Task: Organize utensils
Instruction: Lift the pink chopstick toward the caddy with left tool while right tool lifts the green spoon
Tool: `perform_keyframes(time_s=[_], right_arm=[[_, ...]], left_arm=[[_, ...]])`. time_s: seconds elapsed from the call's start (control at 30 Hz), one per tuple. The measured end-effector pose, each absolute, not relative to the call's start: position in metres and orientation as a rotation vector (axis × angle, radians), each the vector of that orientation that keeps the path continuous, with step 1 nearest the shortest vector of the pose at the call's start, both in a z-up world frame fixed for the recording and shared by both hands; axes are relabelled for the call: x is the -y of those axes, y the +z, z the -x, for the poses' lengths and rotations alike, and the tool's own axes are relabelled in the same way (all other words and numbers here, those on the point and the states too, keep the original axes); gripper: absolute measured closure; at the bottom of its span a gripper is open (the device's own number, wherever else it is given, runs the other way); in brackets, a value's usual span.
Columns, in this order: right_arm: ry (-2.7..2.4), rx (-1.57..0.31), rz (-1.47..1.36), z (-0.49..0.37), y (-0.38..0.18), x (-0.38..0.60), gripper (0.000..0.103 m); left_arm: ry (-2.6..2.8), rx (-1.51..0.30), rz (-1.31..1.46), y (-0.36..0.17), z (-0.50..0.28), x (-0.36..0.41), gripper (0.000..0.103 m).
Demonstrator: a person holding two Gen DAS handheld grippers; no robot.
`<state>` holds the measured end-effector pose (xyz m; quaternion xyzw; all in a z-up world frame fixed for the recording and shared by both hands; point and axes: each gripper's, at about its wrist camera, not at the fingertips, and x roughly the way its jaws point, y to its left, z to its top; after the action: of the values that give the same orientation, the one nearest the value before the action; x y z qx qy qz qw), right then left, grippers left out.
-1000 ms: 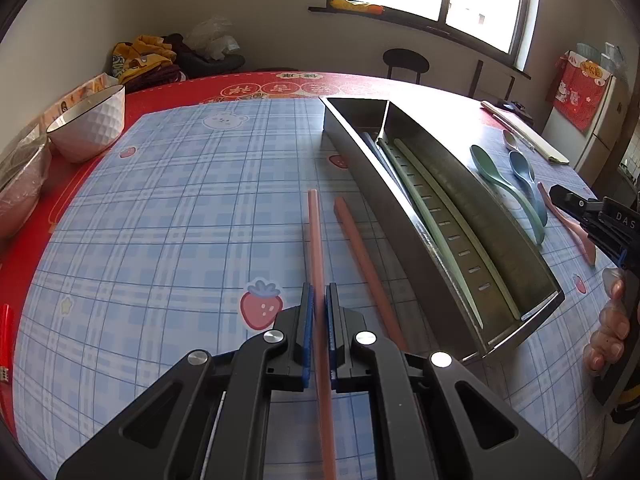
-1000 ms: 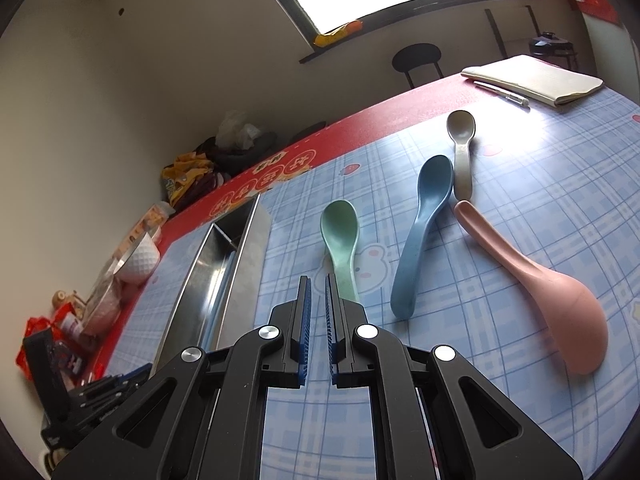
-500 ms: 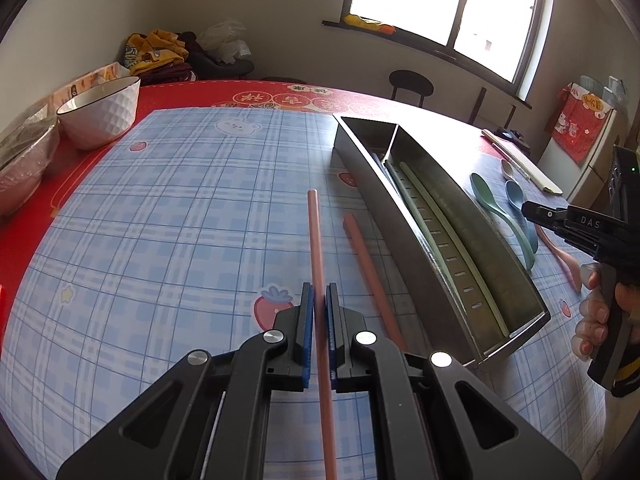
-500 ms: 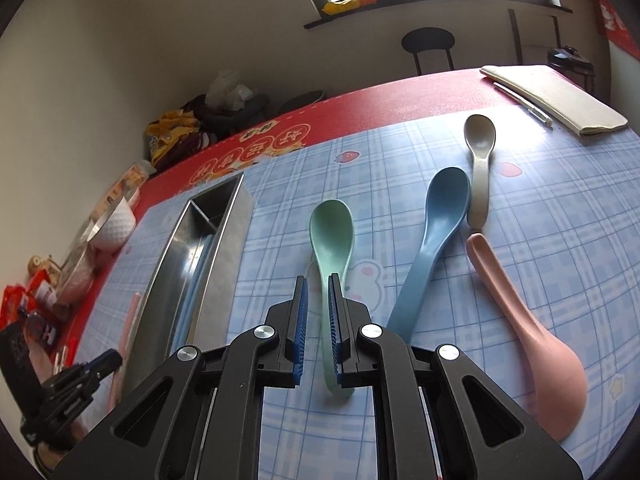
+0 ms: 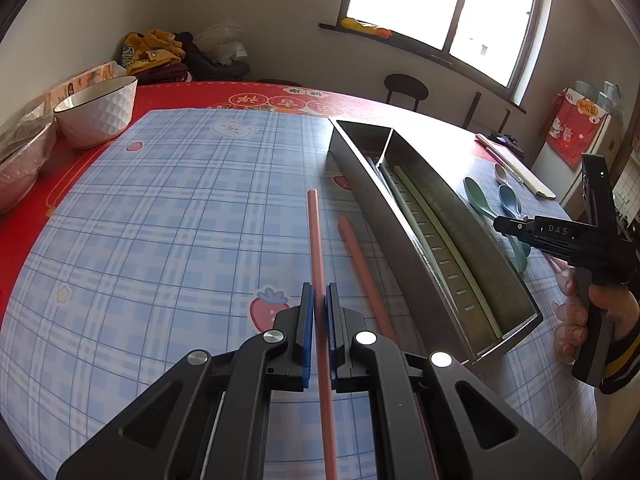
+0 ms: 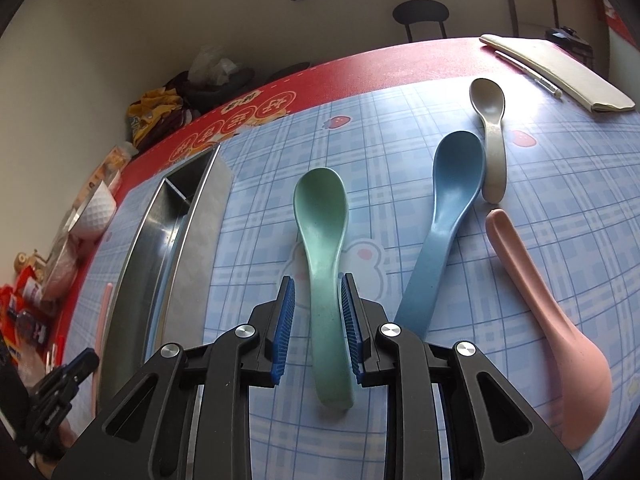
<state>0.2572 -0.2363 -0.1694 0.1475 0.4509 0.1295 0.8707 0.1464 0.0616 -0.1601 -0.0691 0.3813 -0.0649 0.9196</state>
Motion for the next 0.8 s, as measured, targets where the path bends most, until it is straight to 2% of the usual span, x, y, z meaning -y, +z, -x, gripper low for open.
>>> perform_keyframes(time_s=[0.2, 0.27, 0.8], right_arm=[[0.285, -0.942, -0.322, -0.257, -0.172, 0.238, 0.081], [0.305, -0.943, -0.329, -0.256, -0.172, 0.239, 0.090], [0.377, -0.766, -0.332, -0.230, -0.151, 0.242, 0.090]], left_arm=[[-0.133, -0.782, 0.137, -0.160, -0.146, -0.061, 0.097], [-0.131, -0.782, 0.136, -0.159, -0.145, -0.061, 0.097], [-0.131, -0.775, 0.138, -0.158, -0.144, -0.061, 0.097]])
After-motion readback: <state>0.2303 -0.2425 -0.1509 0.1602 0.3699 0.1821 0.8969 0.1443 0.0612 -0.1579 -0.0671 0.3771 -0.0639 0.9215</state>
